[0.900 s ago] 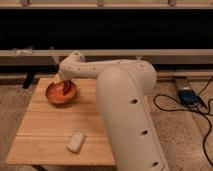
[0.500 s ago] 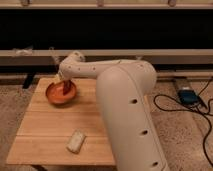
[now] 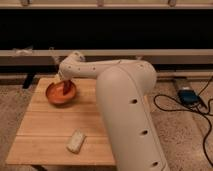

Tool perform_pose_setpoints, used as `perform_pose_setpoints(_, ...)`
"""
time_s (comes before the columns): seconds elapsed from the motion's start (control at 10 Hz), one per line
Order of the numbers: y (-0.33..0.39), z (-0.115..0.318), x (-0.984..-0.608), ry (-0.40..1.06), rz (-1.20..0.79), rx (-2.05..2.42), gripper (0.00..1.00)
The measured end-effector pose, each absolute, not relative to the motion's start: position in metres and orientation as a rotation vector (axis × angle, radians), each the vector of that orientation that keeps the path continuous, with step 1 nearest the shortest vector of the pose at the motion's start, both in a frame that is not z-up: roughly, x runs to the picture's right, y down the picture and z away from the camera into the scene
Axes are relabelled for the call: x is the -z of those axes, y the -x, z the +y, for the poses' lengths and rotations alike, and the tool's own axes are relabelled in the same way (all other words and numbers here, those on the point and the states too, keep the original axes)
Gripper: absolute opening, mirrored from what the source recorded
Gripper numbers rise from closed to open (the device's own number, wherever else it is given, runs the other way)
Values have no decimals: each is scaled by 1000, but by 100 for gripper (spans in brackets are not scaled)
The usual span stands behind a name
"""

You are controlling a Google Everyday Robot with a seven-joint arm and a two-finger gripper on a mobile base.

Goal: Pick up the ceramic bowl

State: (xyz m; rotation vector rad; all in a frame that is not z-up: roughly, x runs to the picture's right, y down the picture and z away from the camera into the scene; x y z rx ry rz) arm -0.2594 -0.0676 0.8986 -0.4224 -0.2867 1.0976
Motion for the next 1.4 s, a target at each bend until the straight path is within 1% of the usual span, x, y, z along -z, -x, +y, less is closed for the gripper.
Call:
perform_pose_setpoints(1.0,259,-68,-899,423,-285,-1094,75)
perform_pose_setpoints(1.4,241,-67,-928,452,-220,-1070,75)
